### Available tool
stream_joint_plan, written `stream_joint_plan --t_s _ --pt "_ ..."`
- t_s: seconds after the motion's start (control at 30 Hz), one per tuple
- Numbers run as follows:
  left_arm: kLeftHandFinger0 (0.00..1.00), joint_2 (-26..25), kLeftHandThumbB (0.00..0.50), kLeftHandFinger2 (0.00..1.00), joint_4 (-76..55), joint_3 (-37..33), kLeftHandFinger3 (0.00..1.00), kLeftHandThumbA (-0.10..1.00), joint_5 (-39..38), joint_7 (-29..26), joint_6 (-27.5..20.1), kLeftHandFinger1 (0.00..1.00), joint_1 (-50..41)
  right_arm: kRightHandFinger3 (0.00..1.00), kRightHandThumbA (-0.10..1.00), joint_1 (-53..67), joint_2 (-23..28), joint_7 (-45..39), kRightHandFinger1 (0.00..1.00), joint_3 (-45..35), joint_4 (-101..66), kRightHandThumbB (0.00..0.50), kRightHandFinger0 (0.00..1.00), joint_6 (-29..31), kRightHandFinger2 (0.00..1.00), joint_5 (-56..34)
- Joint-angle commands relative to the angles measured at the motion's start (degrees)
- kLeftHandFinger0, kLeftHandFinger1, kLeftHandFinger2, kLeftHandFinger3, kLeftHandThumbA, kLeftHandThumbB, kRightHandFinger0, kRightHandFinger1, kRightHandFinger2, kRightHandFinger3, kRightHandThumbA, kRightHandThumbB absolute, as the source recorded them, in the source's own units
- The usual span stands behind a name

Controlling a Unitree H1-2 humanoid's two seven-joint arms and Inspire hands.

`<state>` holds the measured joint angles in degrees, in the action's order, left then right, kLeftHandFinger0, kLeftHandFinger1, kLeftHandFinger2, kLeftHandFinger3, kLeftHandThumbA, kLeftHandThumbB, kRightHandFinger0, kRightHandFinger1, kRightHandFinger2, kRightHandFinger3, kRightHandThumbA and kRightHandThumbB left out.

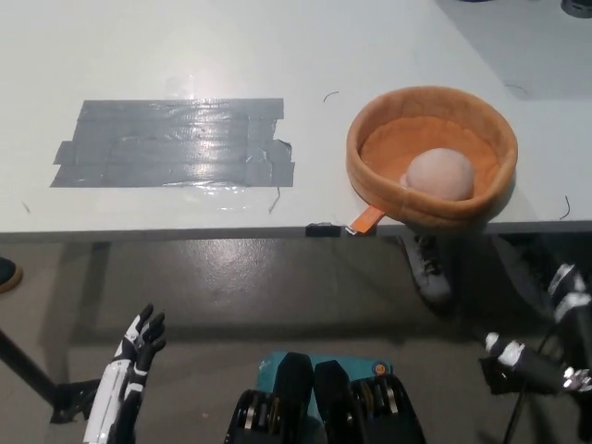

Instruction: An emotional support dumpling is kept in a soft plate infront in the middle of the desk infront of the robot. The robot extends its right arm to pick up the dumpling and hands it to a person

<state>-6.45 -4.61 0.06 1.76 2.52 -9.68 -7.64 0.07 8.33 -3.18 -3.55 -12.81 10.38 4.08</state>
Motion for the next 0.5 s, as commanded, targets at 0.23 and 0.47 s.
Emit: stream_joint_plan --t_s 0.23,0.47 --pt "1.00 -0.6 0.215 1.00 -4.1 -1.7 1.00 0.94 2.2 1.2 2.9 1.00 1.0 1.00 0.94 -30.2 24.7 -16.5 1.00 2.5 -14.7 0.385 1.00 -37.3 1.00 0.2" --pt "1.00 -1.3 0.209 1.00 -2.1 -2.1 1.00 0.93 4.0 1.1 0.2 1.00 0.9 1.00 0.99 -45.5 29.0 -28.7 1.00 11.0 1.0 0.299 1.00 -37.3 1.00 5.1"
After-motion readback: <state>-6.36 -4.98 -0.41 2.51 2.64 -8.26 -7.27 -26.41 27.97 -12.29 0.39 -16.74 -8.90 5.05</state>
